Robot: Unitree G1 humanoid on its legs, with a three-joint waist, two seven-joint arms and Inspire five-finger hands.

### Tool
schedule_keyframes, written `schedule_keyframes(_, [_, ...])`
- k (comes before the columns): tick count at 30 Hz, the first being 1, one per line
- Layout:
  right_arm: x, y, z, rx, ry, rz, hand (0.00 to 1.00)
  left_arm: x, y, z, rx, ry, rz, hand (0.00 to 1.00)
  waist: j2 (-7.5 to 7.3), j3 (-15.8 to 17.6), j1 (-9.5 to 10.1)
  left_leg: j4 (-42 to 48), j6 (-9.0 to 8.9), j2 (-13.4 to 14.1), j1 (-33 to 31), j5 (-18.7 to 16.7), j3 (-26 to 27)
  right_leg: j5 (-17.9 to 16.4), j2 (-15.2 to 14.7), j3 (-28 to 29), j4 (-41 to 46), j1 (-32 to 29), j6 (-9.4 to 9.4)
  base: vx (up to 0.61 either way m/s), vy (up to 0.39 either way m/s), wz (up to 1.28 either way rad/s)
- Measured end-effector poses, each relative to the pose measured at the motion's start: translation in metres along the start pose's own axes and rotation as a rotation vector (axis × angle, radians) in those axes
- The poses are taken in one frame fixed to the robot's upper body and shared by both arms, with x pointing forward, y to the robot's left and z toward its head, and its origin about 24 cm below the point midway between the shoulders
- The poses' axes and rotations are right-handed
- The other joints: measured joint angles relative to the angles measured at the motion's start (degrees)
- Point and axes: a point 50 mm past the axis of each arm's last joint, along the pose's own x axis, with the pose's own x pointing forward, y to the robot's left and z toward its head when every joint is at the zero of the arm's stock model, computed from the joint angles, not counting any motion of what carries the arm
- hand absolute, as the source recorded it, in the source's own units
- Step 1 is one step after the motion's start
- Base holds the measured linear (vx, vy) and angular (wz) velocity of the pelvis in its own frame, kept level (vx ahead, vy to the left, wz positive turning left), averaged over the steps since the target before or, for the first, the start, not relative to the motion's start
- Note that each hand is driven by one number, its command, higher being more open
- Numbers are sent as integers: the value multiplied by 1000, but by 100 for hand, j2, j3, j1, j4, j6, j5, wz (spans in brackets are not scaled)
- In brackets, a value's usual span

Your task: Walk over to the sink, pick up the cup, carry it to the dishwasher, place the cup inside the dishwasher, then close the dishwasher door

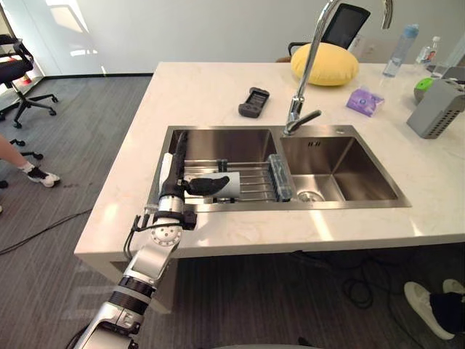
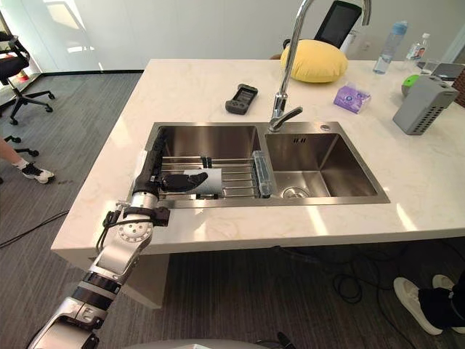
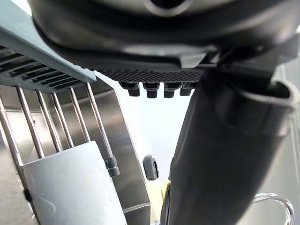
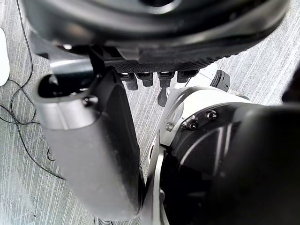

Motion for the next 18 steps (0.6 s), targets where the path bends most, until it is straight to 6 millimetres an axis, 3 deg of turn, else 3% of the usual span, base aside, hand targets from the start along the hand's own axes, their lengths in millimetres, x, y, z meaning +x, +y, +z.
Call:
schedule_keyframes(9, [0, 2, 2, 2, 2, -2, 100, 6, -30, 13, 223, -55, -207, 100, 9, 3, -77, -2, -2, 5, 10, 0, 5, 0, 0, -46, 12, 0, 0, 2, -2, 0])
schedule_keyframes(18, [0, 1, 2, 38, 9, -10, 100, 9, -30, 5, 389, -34, -247, 100, 30, 16, -175, -1, -4, 6, 19, -2, 22, 1, 3, -28, 14, -7, -1, 0, 0, 0])
